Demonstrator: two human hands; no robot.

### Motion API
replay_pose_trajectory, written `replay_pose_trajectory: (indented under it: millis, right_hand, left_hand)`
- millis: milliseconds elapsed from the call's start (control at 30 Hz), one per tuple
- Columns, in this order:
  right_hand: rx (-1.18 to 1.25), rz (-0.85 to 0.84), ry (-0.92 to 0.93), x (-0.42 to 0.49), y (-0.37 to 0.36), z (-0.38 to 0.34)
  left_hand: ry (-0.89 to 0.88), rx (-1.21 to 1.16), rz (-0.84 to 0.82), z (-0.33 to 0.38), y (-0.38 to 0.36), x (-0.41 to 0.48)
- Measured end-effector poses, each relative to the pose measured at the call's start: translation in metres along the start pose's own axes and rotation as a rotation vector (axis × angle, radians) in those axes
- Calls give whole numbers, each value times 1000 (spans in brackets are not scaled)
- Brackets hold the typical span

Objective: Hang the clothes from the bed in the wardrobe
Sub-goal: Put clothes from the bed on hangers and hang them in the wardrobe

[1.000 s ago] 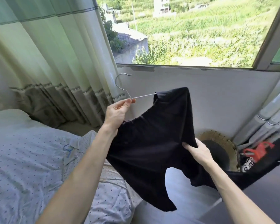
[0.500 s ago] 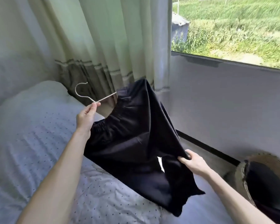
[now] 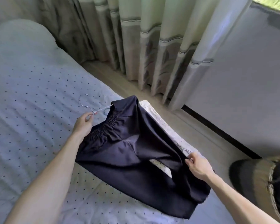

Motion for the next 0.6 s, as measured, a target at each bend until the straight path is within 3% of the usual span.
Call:
replay_pose_trajectory:
  millis: [100,200,333,500,600]
  right_hand:
    - [-10,68,-25,16,-13,-16]
    - [96,268,-6,29,-18,-40]
    - [350,475,-120,41,-6,-57]
    - [393,588,-294,33,15,-29]
    - [370,631,-404,22,26,-1]
  left_hand:
    - [26,-33,41,-18,2,39]
    - [36,-106,77,-29,4,72]
    - [48,-99,-4,-46,-13,106]
    - [86,-80,-54,-47,-48,131]
    - [82,-114,-168,-46,-73,138]
Point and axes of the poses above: each hand's wrist, its own x-axis towards the middle knuckle, its own y-axis out of the back of the hand, z = x × y, the point moved 4 cm from there along x, towards the middle knuckle, and after that the axes turned 10 degrees about -z, right-handed, at the moved point
